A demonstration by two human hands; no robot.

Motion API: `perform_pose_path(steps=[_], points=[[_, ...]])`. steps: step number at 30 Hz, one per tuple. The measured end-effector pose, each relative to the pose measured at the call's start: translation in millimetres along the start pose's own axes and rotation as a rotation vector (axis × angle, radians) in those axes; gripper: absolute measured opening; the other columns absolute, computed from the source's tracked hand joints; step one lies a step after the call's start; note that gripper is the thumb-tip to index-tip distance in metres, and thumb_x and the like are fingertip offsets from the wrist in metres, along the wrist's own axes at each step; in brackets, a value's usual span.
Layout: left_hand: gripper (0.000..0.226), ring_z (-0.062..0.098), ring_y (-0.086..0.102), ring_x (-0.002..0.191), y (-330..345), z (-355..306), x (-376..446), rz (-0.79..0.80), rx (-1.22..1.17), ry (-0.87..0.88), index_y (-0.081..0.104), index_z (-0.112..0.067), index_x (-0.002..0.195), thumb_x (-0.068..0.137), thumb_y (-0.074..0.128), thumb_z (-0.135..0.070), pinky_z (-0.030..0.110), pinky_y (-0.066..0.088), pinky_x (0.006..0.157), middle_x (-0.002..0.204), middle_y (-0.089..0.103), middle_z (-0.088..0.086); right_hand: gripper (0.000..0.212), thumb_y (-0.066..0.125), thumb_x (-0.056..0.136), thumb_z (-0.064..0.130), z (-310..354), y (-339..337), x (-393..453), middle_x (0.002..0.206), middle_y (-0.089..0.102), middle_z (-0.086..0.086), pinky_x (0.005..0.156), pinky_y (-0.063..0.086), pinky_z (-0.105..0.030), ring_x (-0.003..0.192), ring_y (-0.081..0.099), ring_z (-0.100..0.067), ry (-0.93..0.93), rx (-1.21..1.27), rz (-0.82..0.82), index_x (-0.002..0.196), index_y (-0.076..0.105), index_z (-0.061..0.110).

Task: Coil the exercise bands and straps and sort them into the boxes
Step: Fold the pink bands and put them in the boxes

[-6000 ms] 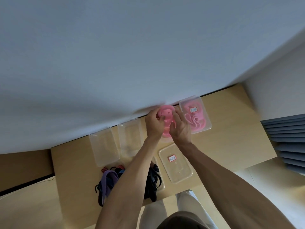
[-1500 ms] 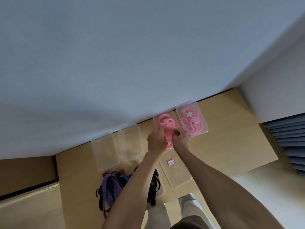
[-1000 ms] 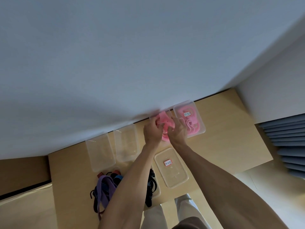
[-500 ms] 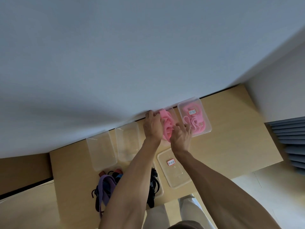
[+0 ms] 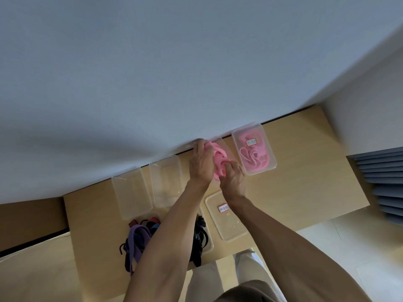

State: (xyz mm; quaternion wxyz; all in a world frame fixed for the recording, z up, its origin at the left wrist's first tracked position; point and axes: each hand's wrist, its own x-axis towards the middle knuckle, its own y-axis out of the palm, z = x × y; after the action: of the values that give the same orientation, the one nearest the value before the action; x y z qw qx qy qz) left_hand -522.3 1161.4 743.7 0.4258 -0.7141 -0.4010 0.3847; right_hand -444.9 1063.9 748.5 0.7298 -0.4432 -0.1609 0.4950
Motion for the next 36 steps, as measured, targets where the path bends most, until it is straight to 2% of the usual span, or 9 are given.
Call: perform_pose_path(steps=[3, 8, 14, 19, 22, 26, 30, 33, 36], points=[[0.024, 0.025, 0.054, 0.114, 3, 3, -8, -0.067, -0.102, 0.056, 0.064, -0.012, 0.118, 0.096, 0.055, -0.013, 0.039, 0.053, 0.081, 0.126, 0.057, 0.006, 0.039, 0.07, 0.053, -0.025, 1, 2, 6, 0.091, 0.062, -0.022, 0.066, 0.049, -0.044, 0.082, 0.059, -0.039, 0.007, -0.04, -0.016, 0.086, 0.063, -0.005], [0.024, 0.032, 0.06, 0.103, 4, 7, -18, -0.122, -0.203, 0.096, 0.068, -0.01, 0.117, 0.097, 0.054, -0.012, 0.045, 0.054, 0.074, 0.118, 0.059, 0.013, 0.033, 0.067, 0.066, -0.018, 1, 9, 12, 0.101, 0.057, -0.024, 0.086, 0.044, -0.047, 0.095, 0.053, -0.039, 0.025, -0.166, 0.039, 0.095, 0.061, -0.004], [0.021, 0.019, 0.062, 0.1, -2, 11, -27, -0.251, -0.294, 0.227, 0.061, -0.032, 0.107, 0.096, 0.043, -0.031, 0.026, 0.048, 0.07, 0.118, 0.057, -0.006, 0.029, 0.075, 0.07, -0.01, -9, -2, -5, 0.101, 0.059, -0.02, 0.07, 0.052, -0.044, 0.091, 0.056, -0.038, -0.076, -0.016, -0.05, 0.097, 0.066, -0.002], [0.049, 0.024, 0.06, 0.1, 13, 10, -23, -0.078, -0.209, 0.085, 0.066, -0.032, 0.11, 0.085, 0.026, -0.046, 0.036, 0.05, 0.085, 0.112, 0.065, -0.002, 0.022, 0.074, 0.072, -0.013, -15, 4, -11, 0.103, 0.062, -0.022, 0.059, 0.056, -0.046, 0.086, 0.06, -0.042, -0.02, -0.043, 0.04, 0.09, 0.069, -0.003], [0.037, 0.02, 0.058, 0.108, 6, 6, -25, -0.038, -0.222, 0.03, 0.067, -0.031, 0.112, 0.094, 0.034, -0.033, 0.019, 0.04, 0.077, 0.118, 0.062, -0.005, 0.01, 0.072, 0.077, -0.007, -9, 5, -6, 0.108, 0.06, -0.02, 0.064, 0.054, -0.047, 0.093, 0.058, -0.039, 0.032, -0.09, 0.056, 0.085, 0.066, -0.004], [0.028, 0.034, 0.065, 0.103, -9, 8, -30, -0.181, -0.213, 0.061, 0.073, -0.007, 0.111, 0.092, 0.052, -0.012, 0.041, 0.053, 0.08, 0.113, 0.069, 0.013, 0.028, 0.075, 0.058, -0.016, -9, -1, -16, 0.091, 0.064, -0.02, 0.064, 0.054, -0.045, 0.077, 0.061, -0.039, -0.062, -0.098, -0.059, 0.081, 0.069, -0.001], [0.027, 0.033, 0.064, 0.097, -20, 10, -38, -0.222, -0.228, 0.044, 0.072, -0.005, 0.113, 0.089, 0.061, -0.001, 0.043, 0.054, 0.075, 0.105, 0.067, 0.013, 0.032, 0.071, 0.059, -0.014, -9, -12, -29, 0.089, 0.063, -0.016, 0.064, 0.053, -0.043, 0.076, 0.06, -0.036, -0.096, -0.068, -0.189, 0.085, 0.069, 0.003], [0.024, 0.027, 0.06, 0.09, -23, 8, -51, -0.278, -0.324, -0.056, 0.07, -0.008, 0.114, 0.093, 0.058, -0.004, 0.037, 0.05, 0.067, 0.1, 0.063, 0.009, 0.022, 0.066, 0.068, -0.011, -8, -16, -37, 0.089, 0.063, -0.016, 0.06, 0.046, -0.037, 0.075, 0.059, -0.035, 0.093, 0.048, -0.258, 0.087, 0.068, 0.001], [0.014, 0.026, 0.055, 0.071, -15, 2, -76, -0.308, -0.436, -0.237, 0.065, -0.005, 0.093, 0.091, 0.052, -0.001, 0.033, 0.041, 0.057, 0.084, 0.059, 0.006, 0.023, 0.054, 0.078, -0.005, -19, -15, -46, 0.094, 0.066, -0.017, 0.062, 0.036, -0.034, 0.076, 0.056, -0.034, 0.495, 0.155, -0.201, 0.095, 0.066, 0.003]])
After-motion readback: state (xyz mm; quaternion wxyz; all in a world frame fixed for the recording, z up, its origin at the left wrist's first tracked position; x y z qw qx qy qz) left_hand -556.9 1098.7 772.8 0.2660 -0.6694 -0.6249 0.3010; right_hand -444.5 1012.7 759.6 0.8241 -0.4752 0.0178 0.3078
